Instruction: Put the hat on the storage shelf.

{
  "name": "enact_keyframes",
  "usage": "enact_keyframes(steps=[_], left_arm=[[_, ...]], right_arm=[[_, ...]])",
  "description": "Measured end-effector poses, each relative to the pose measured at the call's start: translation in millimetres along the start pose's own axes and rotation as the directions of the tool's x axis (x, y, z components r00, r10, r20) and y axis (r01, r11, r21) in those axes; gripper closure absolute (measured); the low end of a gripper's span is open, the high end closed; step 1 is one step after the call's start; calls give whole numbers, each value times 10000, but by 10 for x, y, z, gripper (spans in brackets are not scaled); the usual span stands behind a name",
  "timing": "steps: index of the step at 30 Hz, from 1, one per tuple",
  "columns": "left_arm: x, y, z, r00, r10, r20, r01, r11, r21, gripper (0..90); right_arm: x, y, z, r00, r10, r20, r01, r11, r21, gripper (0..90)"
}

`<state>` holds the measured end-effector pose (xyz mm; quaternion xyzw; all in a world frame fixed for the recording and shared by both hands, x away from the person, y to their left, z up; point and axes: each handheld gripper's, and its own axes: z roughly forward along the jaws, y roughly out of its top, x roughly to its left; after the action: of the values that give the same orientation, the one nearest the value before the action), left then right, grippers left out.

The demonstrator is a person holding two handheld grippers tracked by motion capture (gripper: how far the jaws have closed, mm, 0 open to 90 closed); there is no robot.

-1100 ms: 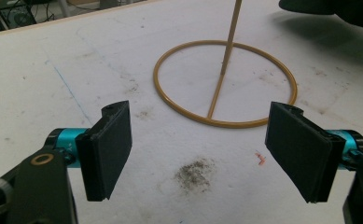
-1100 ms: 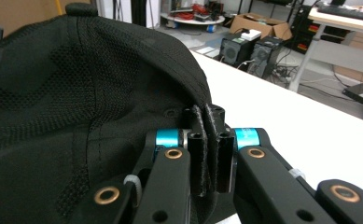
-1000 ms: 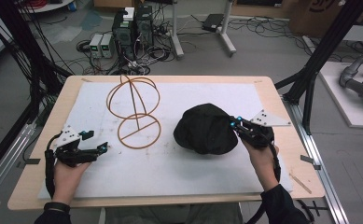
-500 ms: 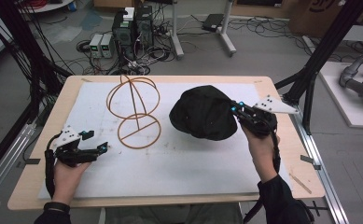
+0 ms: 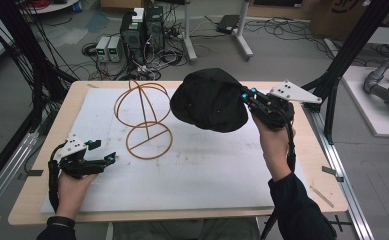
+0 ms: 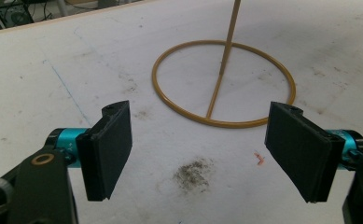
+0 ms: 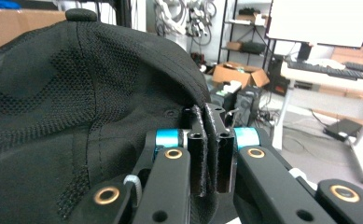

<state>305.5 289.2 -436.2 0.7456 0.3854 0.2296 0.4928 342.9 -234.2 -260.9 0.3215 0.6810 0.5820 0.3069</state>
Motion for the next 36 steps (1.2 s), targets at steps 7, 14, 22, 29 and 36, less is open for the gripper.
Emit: enact_keyframes(steps=[7,14,22,29,36], left_arm=[[1,0,0,10000,34,25,-35,10000,46,233],[1,-1,1,10000,47,29,-47,10000,72,234],[-4,-4,3,10000,36,53,-36,10000,88,234],[-2,-8,-2,10000,81,55,-82,9999,108,234],[-2,-10,-4,10000,75,60,-76,9999,92,233]], right_arm=[[147,263,137,9996,-5,-294,-10,9987,-506,888],[326,448,294,9986,-8,-538,-40,9961,-876,888],[547,541,502,9965,-67,-829,-20,9945,-1047,888],[742,558,718,9935,-86,-1139,-30,9949,-1012,887],[920,507,910,9910,-225,-1317,127,9971,-747,887]])
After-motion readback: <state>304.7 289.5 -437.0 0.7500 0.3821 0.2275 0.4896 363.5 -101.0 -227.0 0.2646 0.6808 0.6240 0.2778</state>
